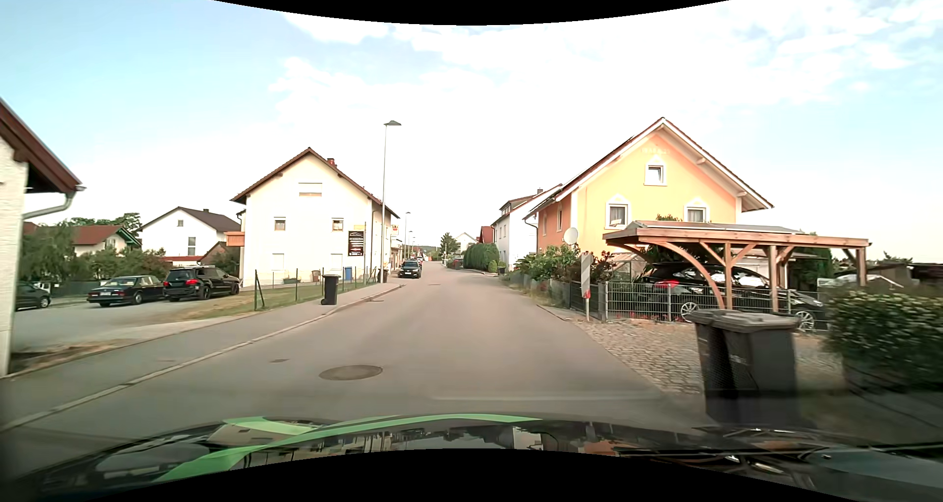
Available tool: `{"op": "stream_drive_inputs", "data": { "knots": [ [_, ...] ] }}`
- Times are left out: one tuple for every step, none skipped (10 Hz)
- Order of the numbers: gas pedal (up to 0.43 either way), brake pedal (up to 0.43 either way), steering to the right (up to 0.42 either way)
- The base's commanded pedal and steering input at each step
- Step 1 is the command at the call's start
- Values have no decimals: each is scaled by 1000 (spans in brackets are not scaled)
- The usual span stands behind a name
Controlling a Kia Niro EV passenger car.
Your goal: Follow the waypoints while adhering to traffic rules and regulations
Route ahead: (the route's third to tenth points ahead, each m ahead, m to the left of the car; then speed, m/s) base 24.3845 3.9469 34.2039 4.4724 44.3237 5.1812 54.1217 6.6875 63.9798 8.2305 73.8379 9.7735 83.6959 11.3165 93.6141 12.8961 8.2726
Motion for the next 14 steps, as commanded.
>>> {"op": "stream_drive_inputs", "data": {
  "knots": [
    [138, 0, -19],
    [138, 0, -19],
    [138, 0, -19],
    [138, 0, -18],
    [138, 0, -19],
    [138, 0, -20],
    [138, 0, -20],
    [138, 0, -21],
    [138, 0, -21],
    [138, 0, -21],
    [130, 0, -22],
    [130, 0, -23],
    [130, 0, -24],
    [130, 0, -21]
  ]
}}
